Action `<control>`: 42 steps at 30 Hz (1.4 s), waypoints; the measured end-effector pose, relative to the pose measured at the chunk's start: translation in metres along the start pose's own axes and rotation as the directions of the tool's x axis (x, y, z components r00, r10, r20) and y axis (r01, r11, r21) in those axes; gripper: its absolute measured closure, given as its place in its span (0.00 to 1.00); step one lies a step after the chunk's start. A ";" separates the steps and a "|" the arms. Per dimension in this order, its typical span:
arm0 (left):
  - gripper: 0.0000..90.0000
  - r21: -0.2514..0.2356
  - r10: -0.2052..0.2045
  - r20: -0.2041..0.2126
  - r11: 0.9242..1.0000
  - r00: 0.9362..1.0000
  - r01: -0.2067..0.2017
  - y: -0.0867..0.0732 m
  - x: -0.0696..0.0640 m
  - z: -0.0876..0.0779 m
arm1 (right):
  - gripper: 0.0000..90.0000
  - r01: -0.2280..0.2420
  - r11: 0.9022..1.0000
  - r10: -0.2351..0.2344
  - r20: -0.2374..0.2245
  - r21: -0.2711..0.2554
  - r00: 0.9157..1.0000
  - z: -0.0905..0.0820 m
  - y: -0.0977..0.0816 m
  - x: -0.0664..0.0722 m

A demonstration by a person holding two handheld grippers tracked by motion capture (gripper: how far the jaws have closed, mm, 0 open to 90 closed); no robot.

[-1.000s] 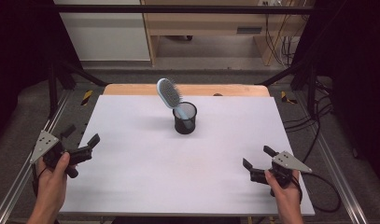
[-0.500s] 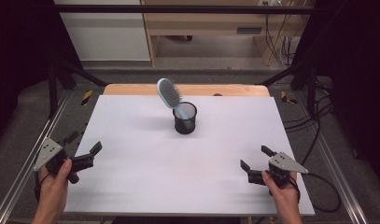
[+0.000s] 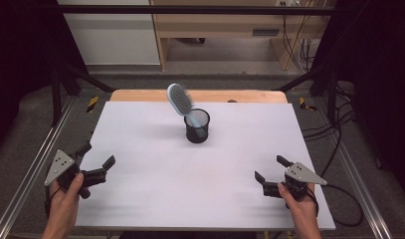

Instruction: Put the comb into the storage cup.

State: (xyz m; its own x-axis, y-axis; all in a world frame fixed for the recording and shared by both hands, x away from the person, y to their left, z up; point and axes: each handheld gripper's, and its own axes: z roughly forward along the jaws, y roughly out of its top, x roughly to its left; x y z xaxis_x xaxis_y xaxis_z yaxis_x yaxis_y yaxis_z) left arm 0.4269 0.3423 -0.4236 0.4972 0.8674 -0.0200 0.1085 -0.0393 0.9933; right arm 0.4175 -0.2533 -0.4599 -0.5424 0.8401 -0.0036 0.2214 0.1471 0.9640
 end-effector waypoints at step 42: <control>0.01 -0.004 -0.008 0.035 1.000 0.999 0.008 -0.025 -0.025 0.016 | 0.04 0.027 1.000 -0.027 -0.024 -0.006 0.999 0.002 0.000 0.004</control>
State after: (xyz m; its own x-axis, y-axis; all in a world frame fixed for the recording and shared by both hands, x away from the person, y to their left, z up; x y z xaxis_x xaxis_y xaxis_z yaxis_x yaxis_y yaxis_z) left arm 0.4259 0.3139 -0.4494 0.5258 0.8500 -0.0318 0.1088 -0.0302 0.9936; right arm 0.4169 -0.2492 -0.4608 -0.5673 0.8232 -0.0237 0.2018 0.1669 0.9651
